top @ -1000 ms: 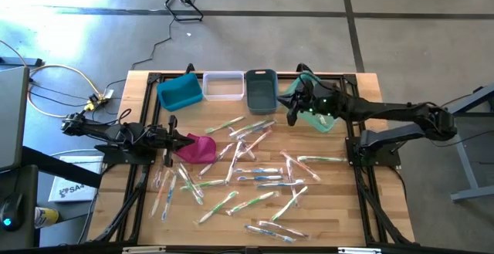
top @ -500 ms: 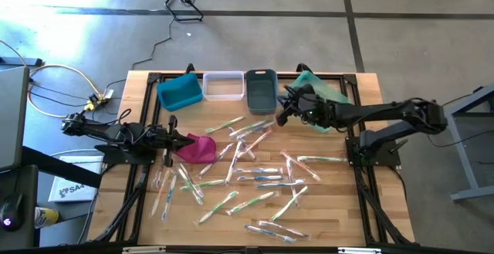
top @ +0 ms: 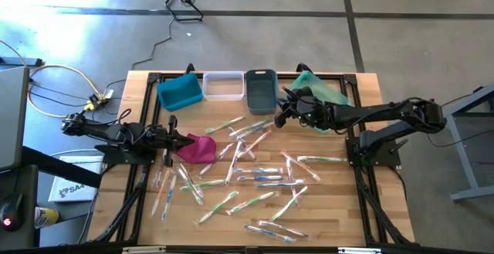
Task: Pick & Place Toothbrushes
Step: Put the green toothbrush into the dark blue bin
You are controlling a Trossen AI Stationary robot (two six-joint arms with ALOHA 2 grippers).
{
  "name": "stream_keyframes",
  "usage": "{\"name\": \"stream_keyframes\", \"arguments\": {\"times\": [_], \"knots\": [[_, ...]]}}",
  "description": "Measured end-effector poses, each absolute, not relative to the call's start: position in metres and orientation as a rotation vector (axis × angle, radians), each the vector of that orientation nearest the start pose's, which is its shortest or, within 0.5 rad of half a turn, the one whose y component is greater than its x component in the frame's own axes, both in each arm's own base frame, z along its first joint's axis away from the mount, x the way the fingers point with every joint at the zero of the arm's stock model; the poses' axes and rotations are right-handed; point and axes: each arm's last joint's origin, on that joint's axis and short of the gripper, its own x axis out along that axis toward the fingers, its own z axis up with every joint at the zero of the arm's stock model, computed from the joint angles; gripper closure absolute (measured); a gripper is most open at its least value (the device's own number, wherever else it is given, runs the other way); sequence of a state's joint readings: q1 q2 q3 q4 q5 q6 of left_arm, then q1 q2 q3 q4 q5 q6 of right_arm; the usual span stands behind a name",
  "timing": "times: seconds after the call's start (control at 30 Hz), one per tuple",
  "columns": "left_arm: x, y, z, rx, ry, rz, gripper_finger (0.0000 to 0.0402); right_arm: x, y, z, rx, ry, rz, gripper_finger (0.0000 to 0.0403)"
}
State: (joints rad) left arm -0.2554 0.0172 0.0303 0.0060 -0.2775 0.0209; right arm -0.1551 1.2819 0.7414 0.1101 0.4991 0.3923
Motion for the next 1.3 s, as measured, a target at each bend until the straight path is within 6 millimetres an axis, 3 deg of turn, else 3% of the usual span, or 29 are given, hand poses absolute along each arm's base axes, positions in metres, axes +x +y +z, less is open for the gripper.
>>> {"name": "stream_keyframes", "arguments": {"times": [0.83, 1.3], "knots": [[0.095, -0.017, 0.173, 0.016, -0.018, 0.022, 0.0402, 0.264, -0.056, 0.24, 0.299, 0.328, -0.726, 0.04], [0.095, -0.017, 0.173, 0.016, -0.018, 0.022, 0.0402, 0.266, -0.039, 0.239, 0.304, 0.348, -0.672, 0.04]]}}
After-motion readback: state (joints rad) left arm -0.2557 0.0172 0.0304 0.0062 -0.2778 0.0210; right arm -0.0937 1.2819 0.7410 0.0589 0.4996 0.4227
